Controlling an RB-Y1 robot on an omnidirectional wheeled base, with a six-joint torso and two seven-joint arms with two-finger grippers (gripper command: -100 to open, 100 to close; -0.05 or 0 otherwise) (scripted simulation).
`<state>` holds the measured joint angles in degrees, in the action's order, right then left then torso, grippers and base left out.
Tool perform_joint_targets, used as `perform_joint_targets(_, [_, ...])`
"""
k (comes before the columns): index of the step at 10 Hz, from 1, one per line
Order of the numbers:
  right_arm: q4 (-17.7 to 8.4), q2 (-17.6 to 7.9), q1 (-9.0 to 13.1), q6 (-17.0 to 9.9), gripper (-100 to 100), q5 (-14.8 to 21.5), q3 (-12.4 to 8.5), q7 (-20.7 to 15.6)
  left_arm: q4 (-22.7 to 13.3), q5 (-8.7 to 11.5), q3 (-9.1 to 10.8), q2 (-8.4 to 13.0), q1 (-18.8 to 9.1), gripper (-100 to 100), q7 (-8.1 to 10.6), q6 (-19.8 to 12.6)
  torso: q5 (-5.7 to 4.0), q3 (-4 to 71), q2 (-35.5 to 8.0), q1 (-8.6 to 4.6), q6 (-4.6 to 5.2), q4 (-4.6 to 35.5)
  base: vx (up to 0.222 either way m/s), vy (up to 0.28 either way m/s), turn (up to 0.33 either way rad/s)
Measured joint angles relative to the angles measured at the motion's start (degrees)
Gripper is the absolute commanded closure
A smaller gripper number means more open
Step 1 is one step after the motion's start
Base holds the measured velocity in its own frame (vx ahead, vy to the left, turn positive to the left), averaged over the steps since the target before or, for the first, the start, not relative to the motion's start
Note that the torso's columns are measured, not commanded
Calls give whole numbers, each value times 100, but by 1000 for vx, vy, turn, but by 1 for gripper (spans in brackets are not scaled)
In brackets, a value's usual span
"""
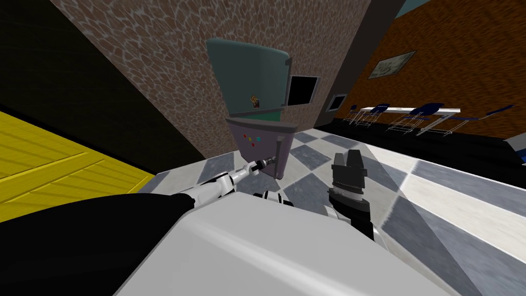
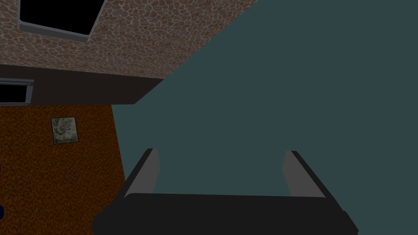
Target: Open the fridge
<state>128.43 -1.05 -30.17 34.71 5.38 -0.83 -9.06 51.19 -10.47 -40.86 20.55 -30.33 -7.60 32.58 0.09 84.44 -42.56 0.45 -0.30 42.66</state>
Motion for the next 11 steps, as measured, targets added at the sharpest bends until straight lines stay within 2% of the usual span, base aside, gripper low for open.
perform_joint_targets(1, [0,-1,0,0,0,0,-1,0,69,-12,-127,39,-11,-100,65,68,6,-7,-9,8,8,-5,-128,131,-40])
perform_joint_targets(3, [0,3,-1,0,0,0,2,0,55,6,-215,117,-197,-100,235,-16,-27,35,64,-111,26,-29,-51,-36,-18])
perform_joint_targets(4, [1,3,-2,1,0,0,3,0,38,31,-247,168,-378,-100,362,-86,-26,38,66,-97,29,-38,-31,-48,-26])
perform_joint_targets(6, [1,3,-2,1,0,0,2,0,305,67,-325,339,-589,-100,621,-376,-5,15,30,-34,29,-38,-50,-15,-26])
perform_joint_targets(7, [0,2,-2,0,0,0,2,0,205,83,-348,333,-732,-100,711,-418,-3,7,19,-27,28,-35,-23,-3,-6])
perform_joint_targets(8, [0,2,-2,0,0,0,2,0,185,85,-350,330,-747,0,726,-414,-4,11,26,-32,28,-37,0,0,0])
perform_joint_targets(11, [0,2,-2,1,0,0,2,0,188,84,-350,330,-745,0,724,-414,-9,15,31,-47,30,-39,0,0,0])
